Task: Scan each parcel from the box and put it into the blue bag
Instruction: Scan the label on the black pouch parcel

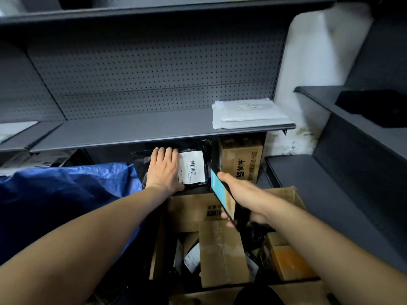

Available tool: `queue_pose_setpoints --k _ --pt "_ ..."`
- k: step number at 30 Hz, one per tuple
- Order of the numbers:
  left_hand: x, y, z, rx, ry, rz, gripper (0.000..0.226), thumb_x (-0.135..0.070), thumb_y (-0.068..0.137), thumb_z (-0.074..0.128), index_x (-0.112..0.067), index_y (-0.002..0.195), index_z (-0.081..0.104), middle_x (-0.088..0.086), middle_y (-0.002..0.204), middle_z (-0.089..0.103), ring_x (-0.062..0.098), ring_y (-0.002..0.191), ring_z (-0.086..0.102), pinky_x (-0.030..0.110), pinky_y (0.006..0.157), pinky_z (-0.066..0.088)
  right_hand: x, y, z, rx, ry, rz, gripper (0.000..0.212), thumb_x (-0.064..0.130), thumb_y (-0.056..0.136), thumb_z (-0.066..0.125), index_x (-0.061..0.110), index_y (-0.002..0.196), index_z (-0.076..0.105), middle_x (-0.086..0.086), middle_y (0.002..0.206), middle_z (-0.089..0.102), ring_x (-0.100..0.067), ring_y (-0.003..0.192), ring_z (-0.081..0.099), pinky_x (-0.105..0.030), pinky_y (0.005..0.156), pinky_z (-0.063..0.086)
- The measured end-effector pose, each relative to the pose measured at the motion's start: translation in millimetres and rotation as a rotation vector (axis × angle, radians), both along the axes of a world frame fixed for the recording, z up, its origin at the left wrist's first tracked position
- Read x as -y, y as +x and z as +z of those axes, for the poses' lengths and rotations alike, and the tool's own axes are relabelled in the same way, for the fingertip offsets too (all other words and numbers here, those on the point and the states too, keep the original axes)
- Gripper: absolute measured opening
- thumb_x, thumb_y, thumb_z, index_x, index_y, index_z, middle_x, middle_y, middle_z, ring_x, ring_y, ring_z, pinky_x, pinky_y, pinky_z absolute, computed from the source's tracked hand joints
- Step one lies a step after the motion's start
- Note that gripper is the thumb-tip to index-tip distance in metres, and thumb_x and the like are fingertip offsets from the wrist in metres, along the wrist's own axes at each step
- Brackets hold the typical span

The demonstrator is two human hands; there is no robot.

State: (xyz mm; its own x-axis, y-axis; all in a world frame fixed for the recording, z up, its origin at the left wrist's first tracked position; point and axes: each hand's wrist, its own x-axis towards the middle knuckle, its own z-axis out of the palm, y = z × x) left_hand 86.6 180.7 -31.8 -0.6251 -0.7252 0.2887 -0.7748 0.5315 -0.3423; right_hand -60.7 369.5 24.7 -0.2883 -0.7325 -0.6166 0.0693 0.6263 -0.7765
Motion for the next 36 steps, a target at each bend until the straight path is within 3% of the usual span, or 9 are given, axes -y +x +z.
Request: queue_pose_setpoints --k 4,9,17,19,22,25,28,30,36 --pt "0.6 9.6 10.3 -0.002 -0.026 0.015 0.11 -0.066 0.052 0.07 -0.005 0.138 0.039 0.009 0.124 0.046 0.032 0.121 0.041 0.046 0.117 0.02 -7.4 13.2 12.4 0.159 0.034 0.038 0.051 0.06 0.097 0.043 0.018 0.125 0.053 -0.022 0.102 0.061 -0.034 0.083 0.063 -0.049 0.082 0.056" --pt "0.3 20.6 17.6 -0.016 -0.031 0.025 0.107 -0.064 0.052 0.071 -0.005 0.136 0.041 0.01 0.123 0.047 0.032 0.119 0.042 0.047 0.117 0.022 -11.3 21.5 19.6 0.153 0.081 0.05 0.047 0.059 0.098 0.043 0.017 0.117 0.054 -0.024 0.107 0.061 -0.035 0.087 0.064 -0.051 0.088 0.055" --pt "4.2 34.8 19.9 -0.033 -0.044 0.023 0.104 -0.064 0.049 0.07 -0.004 0.13 0.044 0.011 0.12 0.05 0.032 0.114 0.045 0.047 0.115 0.025 -10.4 24.8 19.0 0.12 0.094 0.02 0.065 0.069 0.092 0.046 0.018 0.131 0.052 -0.022 0.112 0.064 -0.033 0.09 0.069 -0.047 0.079 0.059" --pt "4.5 37.6 21.1 -0.048 -0.04 0.035 0.101 -0.065 0.049 0.068 -0.006 0.127 0.045 0.01 0.117 0.049 0.032 0.112 0.046 0.047 0.113 0.026 -6.3 26.6 15.8 0.013 0.058 0.011 0.073 0.078 0.085 0.048 0.019 0.128 0.054 -0.019 0.109 0.065 -0.03 0.092 0.069 -0.044 0.076 0.06" --pt "3.0 42.7 24.9 -0.093 -0.012 0.066 0.093 -0.065 0.048 0.068 -0.008 0.118 0.047 0.009 0.111 0.048 0.031 0.107 0.046 0.045 0.11 0.029 4.4 28.0 8.0 -0.43 -0.034 0.086 0.081 0.083 0.081 0.041 0.022 0.134 0.051 -0.014 0.124 0.059 -0.03 0.11 0.061 -0.046 0.093 0.053" --pt "1.2 47.1 30.1 -0.154 0.059 0.127 0.093 -0.069 0.049 0.068 -0.01 0.117 0.045 0.007 0.112 0.046 0.03 0.108 0.046 0.043 0.109 0.03 7.2 29.0 9.9 -0.917 -0.035 0.149 0.08 0.075 0.091 0.035 0.023 0.152 0.029 -0.018 0.147 0.035 -0.038 0.135 0.037 -0.052 0.108 0.037" --pt "-0.7 52.0 40.3 -0.233 0.132 0.186 0.099 -0.074 0.048 0.07 -0.01 0.119 0.043 0.008 0.116 0.047 0.03 0.112 0.046 0.042 0.103 0.033 8.9 27.1 19.6 -1.265 -0.038 0.152 0.082 0.066 0.096 0.037 0.016 0.158 0.013 -0.019 0.145 0.031 -0.038 0.133 0.033 -0.051 0.105 0.032" --pt "-2.6 57.1 47.9 -0.279 0.176 0.221 0.101 -0.075 0.048 0.072 -0.01 0.12 0.043 0.009 0.119 0.048 0.032 0.114 0.047 0.043 0.101 0.035 13.7 23.5 21.1 -1.375 -0.016 0.15 0.084 0.065 0.097 0.038 0.014 0.158 0.012 -0.018 0.145 0.033 -0.037 0.132 0.035 -0.051 0.104 0.032" --pt "-3.9 87.2 67.5 -0.348 0.213 0.285 0.108 -0.076 0.048 0.074 -0.008 0.125 0.042 0.01 0.124 0.048 0.033 0.118 0.046 0.044 0.103 0.036 27.8 23.4 26.7 -1.438 -0.011 0.126 0.083 0.064 0.097 0.038 0.012 0.157 0.016 -0.021 0.144 0.034 -0.039 0.131 0.036 -0.052 0.104 0.033"
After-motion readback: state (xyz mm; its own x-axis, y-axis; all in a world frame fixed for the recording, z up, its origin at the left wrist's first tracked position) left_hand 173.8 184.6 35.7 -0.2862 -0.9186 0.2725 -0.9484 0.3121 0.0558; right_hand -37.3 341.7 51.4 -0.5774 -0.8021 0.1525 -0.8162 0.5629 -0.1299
